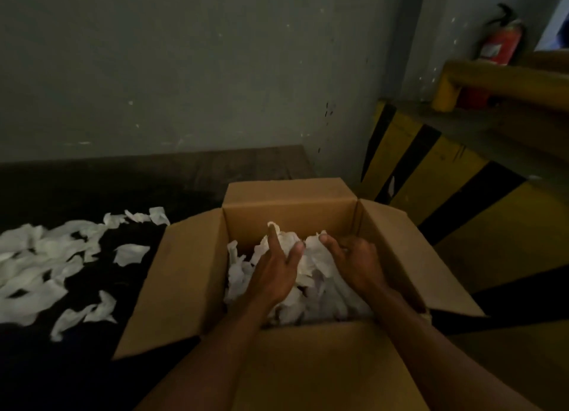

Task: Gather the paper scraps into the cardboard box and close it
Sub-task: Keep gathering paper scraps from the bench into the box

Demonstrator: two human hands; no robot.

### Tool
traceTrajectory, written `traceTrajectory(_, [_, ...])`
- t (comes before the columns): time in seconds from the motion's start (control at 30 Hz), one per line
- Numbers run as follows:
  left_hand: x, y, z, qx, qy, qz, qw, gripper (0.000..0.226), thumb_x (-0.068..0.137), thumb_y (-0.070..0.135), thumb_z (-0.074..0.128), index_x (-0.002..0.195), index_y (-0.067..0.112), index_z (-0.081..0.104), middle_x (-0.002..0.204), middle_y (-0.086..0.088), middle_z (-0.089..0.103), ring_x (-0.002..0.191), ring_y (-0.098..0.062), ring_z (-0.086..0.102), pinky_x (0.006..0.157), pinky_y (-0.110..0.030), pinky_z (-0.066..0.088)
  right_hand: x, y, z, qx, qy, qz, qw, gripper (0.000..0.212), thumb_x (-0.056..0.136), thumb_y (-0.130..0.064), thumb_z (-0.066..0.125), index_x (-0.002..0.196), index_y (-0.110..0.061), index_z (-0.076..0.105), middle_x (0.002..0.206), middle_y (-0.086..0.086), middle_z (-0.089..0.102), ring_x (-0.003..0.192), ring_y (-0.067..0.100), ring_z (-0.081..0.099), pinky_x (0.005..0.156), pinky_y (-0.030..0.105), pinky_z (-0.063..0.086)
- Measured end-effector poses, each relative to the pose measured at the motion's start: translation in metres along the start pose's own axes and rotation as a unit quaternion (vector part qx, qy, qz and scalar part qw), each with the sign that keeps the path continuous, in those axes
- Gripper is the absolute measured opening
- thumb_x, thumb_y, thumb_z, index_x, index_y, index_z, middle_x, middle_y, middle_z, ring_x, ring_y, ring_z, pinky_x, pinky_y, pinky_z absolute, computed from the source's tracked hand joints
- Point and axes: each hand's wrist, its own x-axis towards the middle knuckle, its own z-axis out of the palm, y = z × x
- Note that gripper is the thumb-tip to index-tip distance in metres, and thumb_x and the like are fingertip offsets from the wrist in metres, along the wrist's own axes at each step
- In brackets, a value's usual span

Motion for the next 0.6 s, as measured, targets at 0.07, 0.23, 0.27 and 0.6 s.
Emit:
traceTrajectory(0.07, [0.001, 0.001, -0.004, 0.03, 0.02, -0.018, 0.999, 0.064, 0.099, 0.049, 0.023, 0.149, 0.028, -0.012, 0.137, -0.012, 0.047, 0.102, -0.018, 0.056, 0.097, -0.035, 0.039, 0.003, 0.0, 0.005, -0.027, -0.018, -0.006, 0.999, 0.038, 0.095, -0.045, 0.051, 0.068, -0.024, 0.068, 0.063, -0.008, 0.065, 0.06, 0.007, 0.06, 0.063, 0.028, 0.048])
traceTrajectory(0.23, [0.004, -0.003, -0.003, 0.033, 0.015, 0.011, 0.999, 0.086, 0.096, 0.017, 0.05, 0.146, 0.033, -0.017, 0.142, -0.005, 0.045, 0.111, -0.011, 0.054, 0.093, -0.027, 0.044, 0.009, 0.009, 0.004, -0.022, 0.003, 0.019, 1.0, 0.03, 0.093, -0.024, 0.06, 0.123, -0.021, 0.064, 0.121, -0.001, 0.066, 0.112, 0.017, 0.06, 0.095, 0.03, 0.047])
traceTrajectory(0.27, [0.003, -0.002, -0.003, 0.023, 0.019, 0.015, 0.999, 0.091, 0.094, 0.013, 0.054, 0.146, 0.035, -0.018, 0.151, -0.003, 0.033, 0.127, -0.016, 0.045, 0.103, -0.033, 0.038, 0.009, 0.011, 0.004, -0.02, 0.001, 0.025, 0.999, 0.033, 0.092, -0.021, 0.061, 0.125, -0.021, 0.062, 0.123, -0.001, 0.065, 0.115, 0.018, 0.058, 0.097, 0.031, 0.046])
traceTrajectory(0.6, [-0.003, 0.003, -0.033, -0.017, 0.192, 0.092, 0.977, 0.054, 0.099, 0.022, 0.045, 0.148, 0.028, 0.023, 0.136, 0.001, 0.052, 0.109, 0.001, 0.05, 0.088, -0.002, 0.035, 0.012, -0.015, 0.013, 0.029, 0.066, -0.005, 0.997, 0.041, 0.093, -0.024, 0.058, 0.134, -0.02, 0.054, 0.128, 0.005, 0.061, 0.114, 0.019, 0.059, 0.091, 0.029, 0.048])
